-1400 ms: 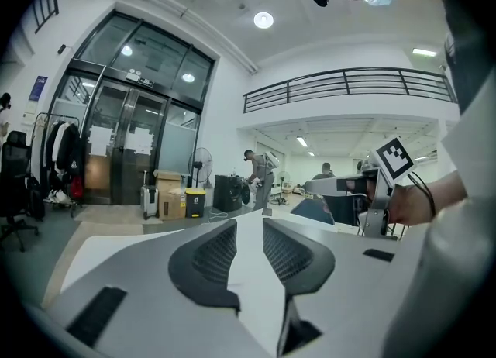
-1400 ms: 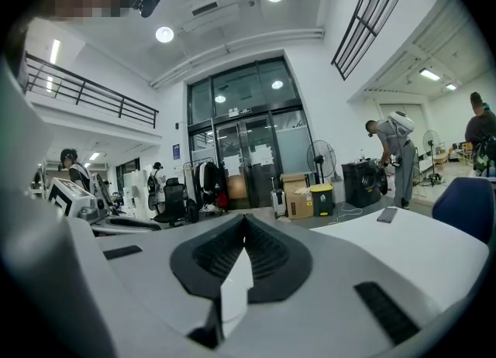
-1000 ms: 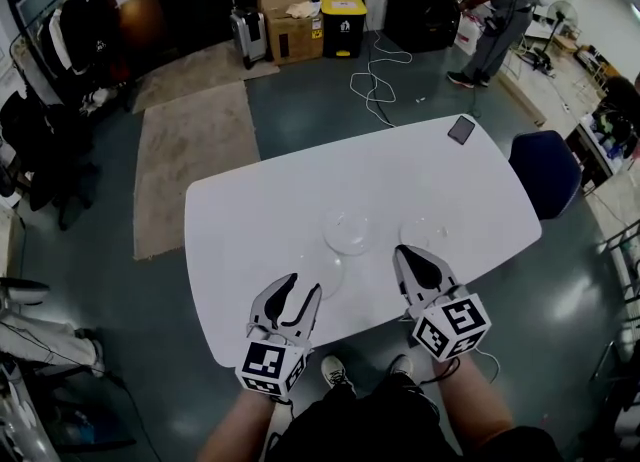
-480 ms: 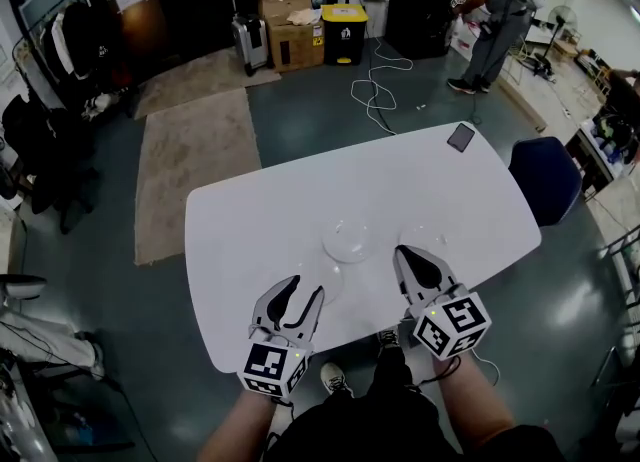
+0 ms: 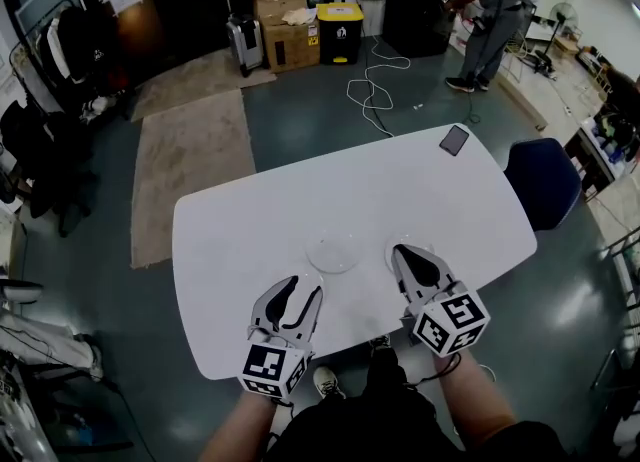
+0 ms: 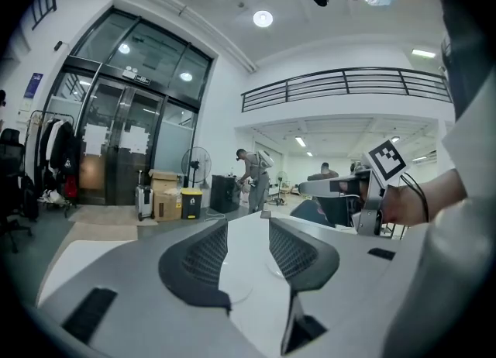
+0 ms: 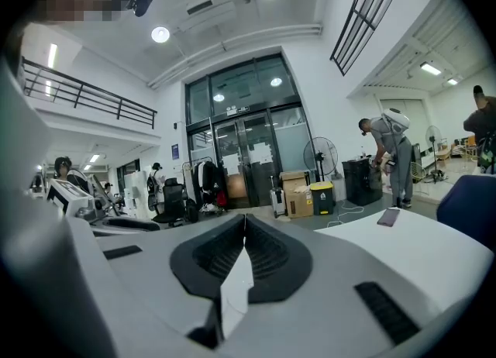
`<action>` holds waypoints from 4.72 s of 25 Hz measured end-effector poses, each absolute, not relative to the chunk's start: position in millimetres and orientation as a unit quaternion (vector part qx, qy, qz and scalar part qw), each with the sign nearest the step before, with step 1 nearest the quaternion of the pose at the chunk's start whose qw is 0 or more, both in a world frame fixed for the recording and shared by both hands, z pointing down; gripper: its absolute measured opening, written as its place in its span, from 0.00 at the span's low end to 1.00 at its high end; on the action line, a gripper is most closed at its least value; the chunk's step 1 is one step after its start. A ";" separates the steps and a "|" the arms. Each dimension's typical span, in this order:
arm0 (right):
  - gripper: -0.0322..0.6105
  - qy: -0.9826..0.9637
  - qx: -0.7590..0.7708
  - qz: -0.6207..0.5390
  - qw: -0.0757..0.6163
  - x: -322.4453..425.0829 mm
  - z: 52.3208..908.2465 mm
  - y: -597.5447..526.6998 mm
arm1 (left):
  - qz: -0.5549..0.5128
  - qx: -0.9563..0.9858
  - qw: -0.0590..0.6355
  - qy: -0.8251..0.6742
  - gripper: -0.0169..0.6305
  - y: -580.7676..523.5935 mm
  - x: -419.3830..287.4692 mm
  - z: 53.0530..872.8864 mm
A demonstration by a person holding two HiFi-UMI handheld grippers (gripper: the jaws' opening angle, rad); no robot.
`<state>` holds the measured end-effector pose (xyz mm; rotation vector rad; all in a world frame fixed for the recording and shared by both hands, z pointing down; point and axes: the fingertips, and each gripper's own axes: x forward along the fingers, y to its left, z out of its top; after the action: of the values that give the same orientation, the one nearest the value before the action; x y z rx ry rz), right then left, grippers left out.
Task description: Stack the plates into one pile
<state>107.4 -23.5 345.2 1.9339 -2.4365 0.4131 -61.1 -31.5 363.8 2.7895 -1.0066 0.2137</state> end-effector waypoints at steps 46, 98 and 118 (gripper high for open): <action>0.41 -0.668 0.694 0.269 -0.002 331.0 465.3 -22.0 | 0.153 0.953 0.102 -0.241 0.32 -57.9 155.4 430.3; 0.41 -0.644 0.659 0.388 0.027 351.6 587.9 -38.7 | 0.371 0.895 0.072 -0.236 0.31 -83.2 197.6 630.2; 0.41 -0.626 0.616 0.479 0.011 336.1 630.1 -37.7 | 0.359 0.897 0.081 -0.244 0.30 -88.4 199.8 630.9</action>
<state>336.1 -37.7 630.1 1.9207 -1.9537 1.4935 199.8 -88.4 630.9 2.6819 -0.7287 1.0724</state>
